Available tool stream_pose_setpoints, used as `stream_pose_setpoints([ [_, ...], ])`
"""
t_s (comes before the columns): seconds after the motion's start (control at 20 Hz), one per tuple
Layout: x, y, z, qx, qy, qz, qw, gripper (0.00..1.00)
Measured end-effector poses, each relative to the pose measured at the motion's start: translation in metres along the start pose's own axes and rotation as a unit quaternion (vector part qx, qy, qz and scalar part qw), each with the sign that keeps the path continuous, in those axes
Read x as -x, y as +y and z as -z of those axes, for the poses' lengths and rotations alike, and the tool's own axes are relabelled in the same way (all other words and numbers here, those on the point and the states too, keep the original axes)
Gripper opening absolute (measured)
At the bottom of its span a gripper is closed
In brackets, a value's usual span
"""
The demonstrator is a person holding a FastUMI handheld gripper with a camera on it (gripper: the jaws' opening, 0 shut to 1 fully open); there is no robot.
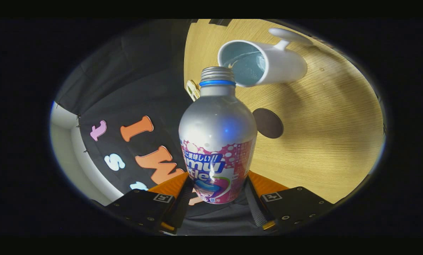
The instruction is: Take the bottle from table, then pour the juice into the cup, finally place the bottle on the coaster
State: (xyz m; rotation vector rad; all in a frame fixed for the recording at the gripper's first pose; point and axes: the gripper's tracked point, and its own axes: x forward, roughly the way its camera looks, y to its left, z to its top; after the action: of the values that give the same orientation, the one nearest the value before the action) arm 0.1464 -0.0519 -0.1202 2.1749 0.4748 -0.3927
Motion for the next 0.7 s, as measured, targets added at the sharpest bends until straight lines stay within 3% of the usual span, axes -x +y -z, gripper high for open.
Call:
stream_pose_setpoints([
  [0.7,-0.0069,0.0062,0.0006,-0.027,-0.009,-0.001,1.000,0.76],
])
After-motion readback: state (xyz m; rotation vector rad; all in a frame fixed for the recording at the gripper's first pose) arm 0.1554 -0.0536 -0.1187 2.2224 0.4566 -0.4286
